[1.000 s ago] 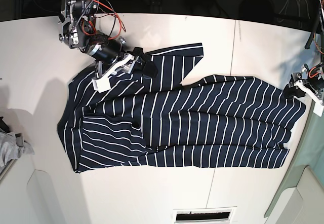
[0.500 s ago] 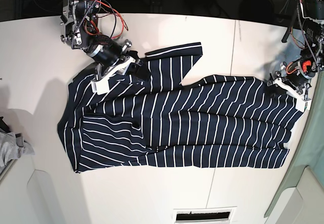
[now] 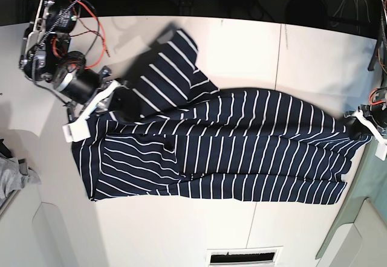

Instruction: Layout the t-shirt on the table in an organized manner, then fold the t-shirt properly

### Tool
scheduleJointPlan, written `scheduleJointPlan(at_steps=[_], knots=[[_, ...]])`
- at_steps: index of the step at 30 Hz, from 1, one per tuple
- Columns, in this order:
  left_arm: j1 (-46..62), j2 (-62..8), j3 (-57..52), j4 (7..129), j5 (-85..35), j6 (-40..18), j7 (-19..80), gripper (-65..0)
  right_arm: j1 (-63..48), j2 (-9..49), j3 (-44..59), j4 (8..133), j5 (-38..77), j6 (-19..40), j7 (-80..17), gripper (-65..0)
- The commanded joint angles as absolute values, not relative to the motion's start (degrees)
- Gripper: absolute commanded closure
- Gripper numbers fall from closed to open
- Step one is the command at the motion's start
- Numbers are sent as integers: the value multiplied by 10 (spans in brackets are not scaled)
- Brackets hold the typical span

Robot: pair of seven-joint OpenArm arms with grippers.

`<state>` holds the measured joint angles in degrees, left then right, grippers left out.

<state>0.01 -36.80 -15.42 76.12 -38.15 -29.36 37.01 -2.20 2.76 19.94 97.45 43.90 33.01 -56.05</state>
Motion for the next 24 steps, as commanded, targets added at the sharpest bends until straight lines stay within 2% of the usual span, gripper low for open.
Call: scheduleJointPlan(at_steps=[1, 5, 8, 13, 21, 22, 24], knots=[[-9, -391, -159, 794, -391, -298, 372, 0, -15, 46, 215, 990, 451, 332, -553, 0], [-9, -438, -159, 892, -405, -263, 431, 0, -15, 95, 284, 1002, 465, 333, -546, 0], [-10, -454, -159, 948, -404, -248, 435, 0, -15, 118, 323, 1002, 465, 332, -544, 0], [-8, -418, -141, 952, -400, -270, 436, 0, -15, 125, 328, 999, 465, 333, -542, 0], [-1, -349, -105, 863, -408, -270, 465, 0, -15, 125, 310, 996, 456, 332, -537, 0], [8, -350, -107, 863, -425, -270, 471, -23, -15, 125, 310, 995, 450, 332, -536, 0], [30, -349, -115, 867, -452, -278, 482, -164, -15, 125, 310, 992, 438, 332, -536, 0]])
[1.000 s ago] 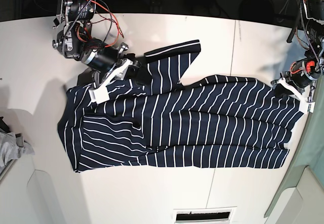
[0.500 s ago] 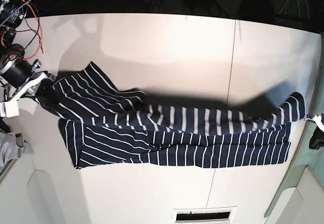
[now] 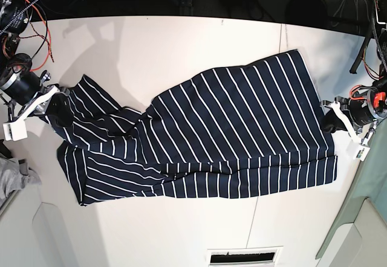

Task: Layout the t-shirt on the table in an organized manner, then fold the t-shirt properly
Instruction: 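Grasp the shirt edge near the left gripper with the left gripper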

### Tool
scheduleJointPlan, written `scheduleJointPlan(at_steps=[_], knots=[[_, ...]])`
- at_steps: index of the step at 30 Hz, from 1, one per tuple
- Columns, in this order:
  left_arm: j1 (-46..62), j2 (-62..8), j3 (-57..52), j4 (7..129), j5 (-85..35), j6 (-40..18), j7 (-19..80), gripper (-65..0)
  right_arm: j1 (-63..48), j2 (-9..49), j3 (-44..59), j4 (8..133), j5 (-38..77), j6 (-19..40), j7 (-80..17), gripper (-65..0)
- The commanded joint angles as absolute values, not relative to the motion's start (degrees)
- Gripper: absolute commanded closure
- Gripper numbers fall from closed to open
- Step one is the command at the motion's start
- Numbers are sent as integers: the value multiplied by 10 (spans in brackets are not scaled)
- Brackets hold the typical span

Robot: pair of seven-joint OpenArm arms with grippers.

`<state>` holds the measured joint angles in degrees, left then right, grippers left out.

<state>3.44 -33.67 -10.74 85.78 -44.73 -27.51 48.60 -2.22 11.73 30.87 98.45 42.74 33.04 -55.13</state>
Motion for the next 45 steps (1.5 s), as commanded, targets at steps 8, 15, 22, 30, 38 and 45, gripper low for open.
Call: scheduleJointPlan(at_steps=[8, 15, 22, 30, 38, 45], knots=[[151, -349, -133, 867, -507, -311, 495, -276, -15, 125, 310, 988, 439, 332, -518, 0], [204, -345, -137, 867, -506, -314, 483, -276, -14, 125, 310, 988, 439, 332, -519, 0], [203, -296, -137, 867, -543, -349, 503, -276, -15, 125, 310, 988, 439, 332, -515, 0], [203, -242, -135, 867, -530, -351, 495, -246, -15, 125, 310, 988, 439, 332, -515, 0], [201, -261, -142, 867, -499, -352, 431, 0, -15, 125, 310, 988, 439, 332, -515, 0], [202, -275, -208, 890, -549, -352, 505, 0, -15, 125, 310, 988, 439, 332, -523, 0]])
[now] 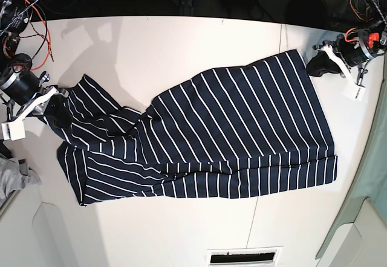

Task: Layout the t-shirt on the table in an organized manner, then fold the t-shirt properly
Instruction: 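Grasp the shirt edge near the left gripper with the left gripper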

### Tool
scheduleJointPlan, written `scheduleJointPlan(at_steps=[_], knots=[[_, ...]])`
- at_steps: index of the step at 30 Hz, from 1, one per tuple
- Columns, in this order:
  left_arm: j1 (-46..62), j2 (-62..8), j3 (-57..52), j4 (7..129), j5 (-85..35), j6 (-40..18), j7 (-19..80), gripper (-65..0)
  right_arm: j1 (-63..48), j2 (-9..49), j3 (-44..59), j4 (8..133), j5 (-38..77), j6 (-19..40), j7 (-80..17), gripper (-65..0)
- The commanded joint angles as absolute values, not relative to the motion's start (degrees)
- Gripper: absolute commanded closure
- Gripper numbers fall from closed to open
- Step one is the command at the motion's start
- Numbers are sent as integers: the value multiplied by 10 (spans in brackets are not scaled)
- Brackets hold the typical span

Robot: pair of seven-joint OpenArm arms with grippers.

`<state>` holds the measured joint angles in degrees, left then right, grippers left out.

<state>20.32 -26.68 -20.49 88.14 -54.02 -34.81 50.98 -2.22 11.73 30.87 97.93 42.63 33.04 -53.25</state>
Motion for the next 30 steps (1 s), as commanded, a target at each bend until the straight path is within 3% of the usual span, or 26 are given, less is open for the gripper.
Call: scheduleJointPlan(at_steps=[1, 5, 6, 14, 20, 30], knots=[[204, -276, -211, 890, -547, -352, 510, 0, -15, 125, 310, 988, 440, 332, -523, 0], [232, -278, -211, 890, -542, -345, 509, -331, -15, 125, 310, 988, 440, 332, -523, 0], [240, -276, -210, 890, -544, -345, 508, -368, -15, 125, 310, 988, 440, 332, -523, 0], [259, -244, -206, 889, -494, -345, 462, -373, -15, 125, 310, 988, 441, 332, -525, 0], [257, -227, -189, 889, -397, -304, 383, -372, -15, 125, 310, 988, 441, 329, -526, 0], [256, -227, -126, 889, -396, -305, 370, -364, -15, 125, 310, 988, 441, 329, -528, 0]])
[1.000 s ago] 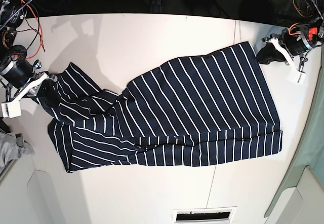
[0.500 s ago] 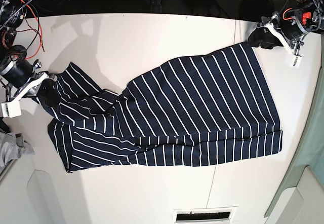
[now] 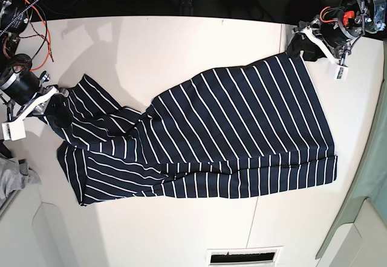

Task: Layout the t-shirt on the table in an organized manner, then fold the t-shirt properly
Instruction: 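Grasp the shirt edge near the left gripper with the left gripper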

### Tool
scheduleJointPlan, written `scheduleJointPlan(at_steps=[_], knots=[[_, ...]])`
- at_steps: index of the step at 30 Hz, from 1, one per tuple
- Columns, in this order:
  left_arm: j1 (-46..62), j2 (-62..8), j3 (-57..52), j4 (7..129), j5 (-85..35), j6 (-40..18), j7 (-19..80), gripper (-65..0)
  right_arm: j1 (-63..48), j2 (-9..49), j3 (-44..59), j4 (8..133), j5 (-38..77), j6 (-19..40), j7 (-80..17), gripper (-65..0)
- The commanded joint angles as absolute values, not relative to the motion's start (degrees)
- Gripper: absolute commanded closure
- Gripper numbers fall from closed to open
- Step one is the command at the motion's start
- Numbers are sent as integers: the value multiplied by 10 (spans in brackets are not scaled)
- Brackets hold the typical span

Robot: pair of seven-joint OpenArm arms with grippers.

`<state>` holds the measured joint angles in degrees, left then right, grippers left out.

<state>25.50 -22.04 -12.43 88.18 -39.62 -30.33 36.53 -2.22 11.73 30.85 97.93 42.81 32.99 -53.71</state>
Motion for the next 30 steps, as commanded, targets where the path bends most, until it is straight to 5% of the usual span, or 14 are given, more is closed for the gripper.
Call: scheduleJointPlan(at_steps=[1, 5, 12, 20, 30], knots=[[255, -227, -121, 889, -395, -305, 369, -328, -15, 125, 310, 988, 441, 329, -528, 0], [256, -227, -115, 889, -382, -333, 357, 0, -16, 125, 310, 988, 442, 329, -528, 0], [276, -233, -223, 983, -421, -348, 406, 0, -18, 139, 328, 989, 492, 331, -567, 0], [351, -339, -360, 1196, -536, -350, 470, 0, -5, 197, 379, 989, 510, 334, -557, 0], [222, -354, -138, 1018, -368, -287, 390, 0, 25, 192, 305, 922, 454, 334, -523, 0]])
